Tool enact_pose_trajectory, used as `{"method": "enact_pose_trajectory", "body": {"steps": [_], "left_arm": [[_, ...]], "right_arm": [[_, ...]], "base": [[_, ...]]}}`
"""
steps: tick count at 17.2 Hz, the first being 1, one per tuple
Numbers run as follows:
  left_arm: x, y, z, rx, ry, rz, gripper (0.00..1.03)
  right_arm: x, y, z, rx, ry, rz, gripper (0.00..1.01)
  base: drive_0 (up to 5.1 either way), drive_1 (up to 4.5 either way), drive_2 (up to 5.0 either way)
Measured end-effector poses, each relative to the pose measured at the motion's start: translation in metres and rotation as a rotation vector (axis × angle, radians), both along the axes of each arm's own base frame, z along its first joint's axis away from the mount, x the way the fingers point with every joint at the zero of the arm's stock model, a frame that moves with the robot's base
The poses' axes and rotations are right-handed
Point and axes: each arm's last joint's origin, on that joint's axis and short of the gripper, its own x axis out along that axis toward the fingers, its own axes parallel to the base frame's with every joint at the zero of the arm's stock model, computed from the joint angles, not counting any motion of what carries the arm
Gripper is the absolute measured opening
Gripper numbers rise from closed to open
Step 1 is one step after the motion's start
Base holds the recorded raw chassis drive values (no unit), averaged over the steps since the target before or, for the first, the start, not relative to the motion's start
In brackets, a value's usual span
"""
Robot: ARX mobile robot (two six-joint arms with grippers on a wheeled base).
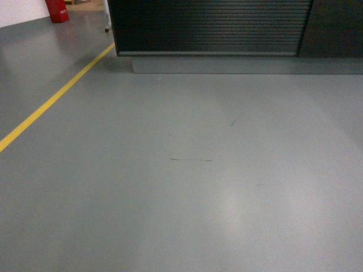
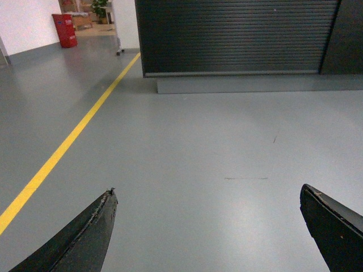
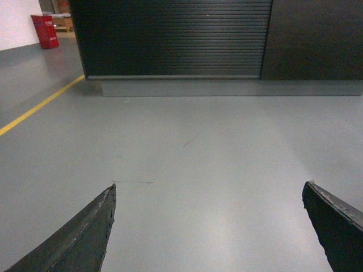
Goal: Place dark red mango on scale at checkout
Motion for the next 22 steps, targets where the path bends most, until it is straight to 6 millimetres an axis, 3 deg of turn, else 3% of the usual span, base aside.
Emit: {"method": "enact_pose_trajectory", "body": {"steps": [22], "left_arm": [[0.0, 0.0, 0.0, 0.0, 0.0, 0.0, 0.98]], "right_arm": [[0.0, 0.0, 0.0, 0.0, 0.0, 0.0, 0.98]], "base": [[0.0, 0.0, 0.0]]}}
